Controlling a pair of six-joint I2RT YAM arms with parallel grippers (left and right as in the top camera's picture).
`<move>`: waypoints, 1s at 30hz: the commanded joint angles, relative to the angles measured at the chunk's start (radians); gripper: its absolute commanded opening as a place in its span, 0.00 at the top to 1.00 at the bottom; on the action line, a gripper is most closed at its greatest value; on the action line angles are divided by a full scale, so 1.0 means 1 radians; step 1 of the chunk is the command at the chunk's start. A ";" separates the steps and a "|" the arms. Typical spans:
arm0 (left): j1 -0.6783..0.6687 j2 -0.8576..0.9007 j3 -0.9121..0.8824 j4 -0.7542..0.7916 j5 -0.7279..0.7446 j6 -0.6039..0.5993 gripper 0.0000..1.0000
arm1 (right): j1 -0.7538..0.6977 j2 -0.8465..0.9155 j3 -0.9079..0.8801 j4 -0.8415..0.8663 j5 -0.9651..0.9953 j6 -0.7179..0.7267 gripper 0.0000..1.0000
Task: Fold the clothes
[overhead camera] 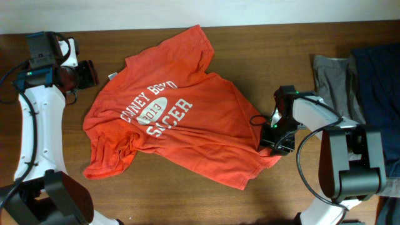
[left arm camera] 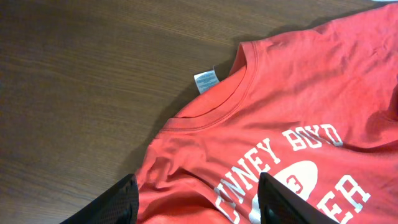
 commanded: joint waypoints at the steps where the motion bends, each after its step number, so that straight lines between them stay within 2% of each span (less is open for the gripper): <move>1: -0.004 -0.010 0.007 -0.003 0.011 -0.002 0.39 | 0.000 -0.003 -0.013 0.019 -0.039 0.008 0.68; 3: -0.004 -0.010 0.007 -0.003 0.011 -0.002 0.38 | -0.002 -0.003 -0.012 0.030 -0.050 0.019 0.85; 5: -0.004 -0.010 0.007 -0.003 0.011 -0.002 0.38 | -0.008 -0.003 0.011 0.027 -0.035 0.013 0.96; 10: -0.004 -0.010 0.007 -0.004 0.011 -0.002 0.37 | -0.035 -0.042 0.149 -0.058 0.072 -0.008 0.96; 14: -0.004 -0.010 0.007 -0.005 0.010 -0.002 0.37 | -0.076 -0.073 0.331 -0.109 0.186 -0.008 0.96; 15: -0.004 -0.010 0.007 -0.004 0.011 0.003 0.34 | -0.090 -0.073 0.376 -0.108 0.211 -0.008 0.96; 20: -0.004 -0.010 0.007 -0.004 0.011 0.032 0.34 | -0.164 -0.072 0.517 -0.019 0.320 -0.008 0.96; 29: -0.006 -0.010 0.007 -0.003 0.012 0.043 0.33 | -0.300 -0.035 0.534 0.180 0.342 -0.007 0.96; 30: -0.006 -0.010 0.007 -0.003 0.013 0.044 0.33 | -0.313 -0.022 0.534 0.205 0.333 -0.017 0.75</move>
